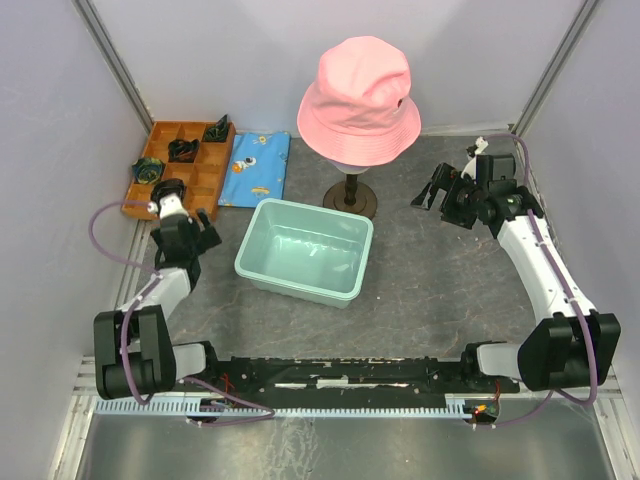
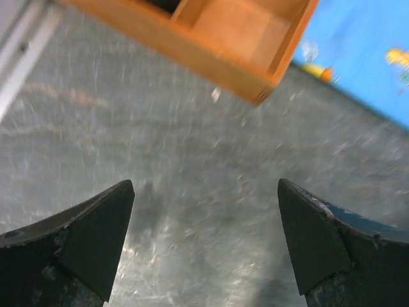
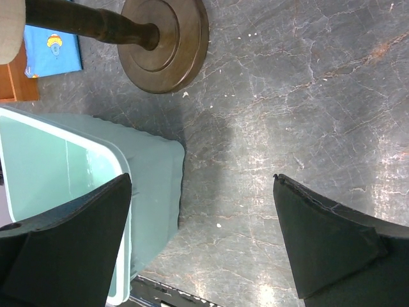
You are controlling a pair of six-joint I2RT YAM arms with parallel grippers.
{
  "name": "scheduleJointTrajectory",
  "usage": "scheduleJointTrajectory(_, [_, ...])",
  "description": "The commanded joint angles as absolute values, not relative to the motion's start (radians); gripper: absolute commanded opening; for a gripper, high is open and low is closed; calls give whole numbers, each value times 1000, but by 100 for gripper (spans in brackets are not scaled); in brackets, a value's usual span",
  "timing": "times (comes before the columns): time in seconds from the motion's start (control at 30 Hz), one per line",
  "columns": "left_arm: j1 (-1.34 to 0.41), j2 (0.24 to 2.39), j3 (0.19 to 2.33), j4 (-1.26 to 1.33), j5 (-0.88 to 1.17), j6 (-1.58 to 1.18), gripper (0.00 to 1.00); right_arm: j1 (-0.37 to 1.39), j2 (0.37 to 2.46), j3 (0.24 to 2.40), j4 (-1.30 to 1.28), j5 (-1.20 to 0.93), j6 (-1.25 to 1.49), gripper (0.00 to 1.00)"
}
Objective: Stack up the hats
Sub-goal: Reset both arms
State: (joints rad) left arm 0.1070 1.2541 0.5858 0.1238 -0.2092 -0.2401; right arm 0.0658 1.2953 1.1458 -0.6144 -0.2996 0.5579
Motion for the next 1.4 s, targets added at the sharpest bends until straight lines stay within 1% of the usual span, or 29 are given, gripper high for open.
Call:
scheduleJointTrajectory(0.0, [184, 1236, 377, 606, -65, -248, 99, 72, 1300, 1166, -598, -304, 530, 99])
scheduleJointTrajectory(0.07, [192, 1267, 305, 787, 14, -245, 99, 71, 1305, 1164, -597, -302, 529, 99])
scheduleJointTrajectory(0.2, [193, 1357, 250, 987, 48, -213, 99, 72, 1314, 1161, -587, -308, 530, 99])
scheduleJointTrajectory(0.27, [194, 1425, 215, 1148, 124, -191, 99, 72, 1320, 1160, -583, -307, 528, 99])
scheduleJointTrajectory(0.33, [193, 1446, 219, 1165, 234, -148, 99, 72, 1324, 1157, -582, -307, 524, 99])
scheduleJointTrajectory(0.4, [193, 1458, 182, 1252, 306, -130, 99, 71, 1328, 1153, -581, -305, 520, 99])
scheduleJointTrajectory(0.53, [192, 1470, 86, 1462, 308, -118, 99, 71, 1340, 1150, -584, -302, 514, 99])
scheduleJointTrajectory(0.63, [186, 1539, 21, 1635, 332, -95, 99, 71, 1345, 1146, -587, -297, 509, 99])
scheduleJointTrajectory(0.7, [185, 1611, 28, 1722, 329, -121, 99, 72, 1344, 1136, -581, -291, 507, 99])
scheduleJointTrajectory(0.83, [165, 1544, 115, 1457, 348, -69, 99, 71, 1341, 1113, -566, -253, 503, 99])
scheduleJointTrajectory(0.93, [112, 1525, 191, 1283, 301, -19, 99, 71, 1384, 1149, -603, -134, 472, 99])
scheduleJointTrajectory(1.07, [103, 1530, 182, 1300, 252, -37, 99, 71, 1471, 1223, -634, 26, 381, 99])
scheduleJointTrajectory(1.2, [102, 1527, 186, 1292, 246, -35, 99, 71, 1522, 1199, -544, 69, 204, 99])
scheduleJointTrajectory(1.23, [101, 1527, 186, 1292, 246, -35, 99, 70, 1536, 1183, -511, 63, 167, 99])
scheduleJointTrajectory(1.3, [102, 1527, 186, 1289, 247, -35, 99, 70, 1573, 1134, -434, -13, 63, 99])
scheduleJointTrajectory(1.37, [101, 1527, 186, 1289, 245, -35, 99, 71, 1605, 1094, -370, -18, 21, 99])
